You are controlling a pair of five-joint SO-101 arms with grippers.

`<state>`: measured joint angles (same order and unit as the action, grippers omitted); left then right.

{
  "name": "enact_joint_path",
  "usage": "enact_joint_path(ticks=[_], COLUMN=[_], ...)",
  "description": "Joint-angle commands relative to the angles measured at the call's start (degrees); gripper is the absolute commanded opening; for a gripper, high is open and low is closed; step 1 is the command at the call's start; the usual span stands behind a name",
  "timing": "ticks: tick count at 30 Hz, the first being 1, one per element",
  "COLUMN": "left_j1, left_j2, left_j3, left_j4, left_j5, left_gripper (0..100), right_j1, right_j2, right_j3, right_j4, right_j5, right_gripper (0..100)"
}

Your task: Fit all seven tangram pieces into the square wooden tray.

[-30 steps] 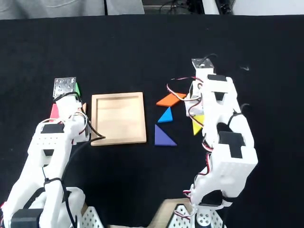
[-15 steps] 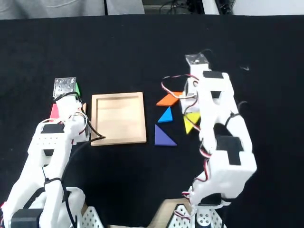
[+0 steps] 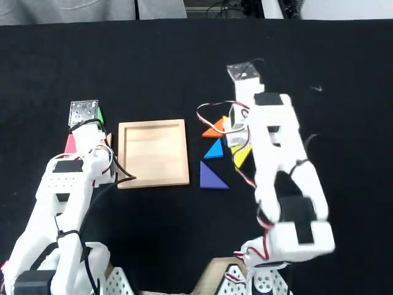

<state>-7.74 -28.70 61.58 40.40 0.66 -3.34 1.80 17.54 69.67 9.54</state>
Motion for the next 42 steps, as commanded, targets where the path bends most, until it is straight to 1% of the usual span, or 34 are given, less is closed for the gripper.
enact_joint_path(ticks=[1,4,6,10,12,14,17,21,24,27,29,32,34,42], left_j1=[0.1,-2.5,-6.2,-16.6,-22.6,-28.1,-32.6,-32.7,-32.6,-32.1,-32.1,-32.1,-32.1,-32.0], left_j2=[-0.3,-0.3,-0.3,-0.3,-0.3,-0.3,-0.3,-0.3,-0.2,-0.2,-0.2,-0.2,-0.2,-0.2], left_j3=[-0.5,-0.7,-1.7,-2.0,-1.5,-0.6,0.3,0.1,0.7,0.9,0.9,0.9,0.9,0.9], left_j4=[-0.5,1.6,3.3,6.0,6.3,6.2,5.9,5.6,3.7,3.3,3.3,3.3,3.3,3.3], left_j5=[0.3,0.2,0.2,-0.2,-2.9,-5.7,-6.5,-6.3,-6.1,-4.5,-4.5,-4.5,-4.5,-4.4], left_gripper=[11,11,11,11,11,11,11,11,11,11,11,11,11,11], right_j1=[-4.7,-10.1,-14.2,-22.1,-25.5,-29.2,-33.8,-36.7,-38.0,-39.1,-39.0,-38.5,-38.2,-38.1], right_j2=[-9.7,-11.5,-11.6,-10.0,-7.7,-4.1,2.2,10.2,14.4,16.7,17.8,18.9,20.0,22.1], right_j3=[0.7,0.3,-1.2,-4.6,-6.5,-8.5,-12.1,-16.3,-18.2,-19.7,-20.3,-19.9,-19.8,-20.3], right_j4=[1.2,1.3,1.4,1.5,1.5,1.5,1.3,1.4,1.1,1.1,1.1,1.1,1.3,1.3], right_j5=[6.7,12.9,13.5,13.8,14.4,16.9,20.4,24.3,27.6,28.7,29.6,34.1,35.8,38.3], right_gripper=[17.4,17.4,17.4,17.4,17.4,17.4,17.4,17.4,17.4,17.4,17.4,17.6,17.7,17.8])
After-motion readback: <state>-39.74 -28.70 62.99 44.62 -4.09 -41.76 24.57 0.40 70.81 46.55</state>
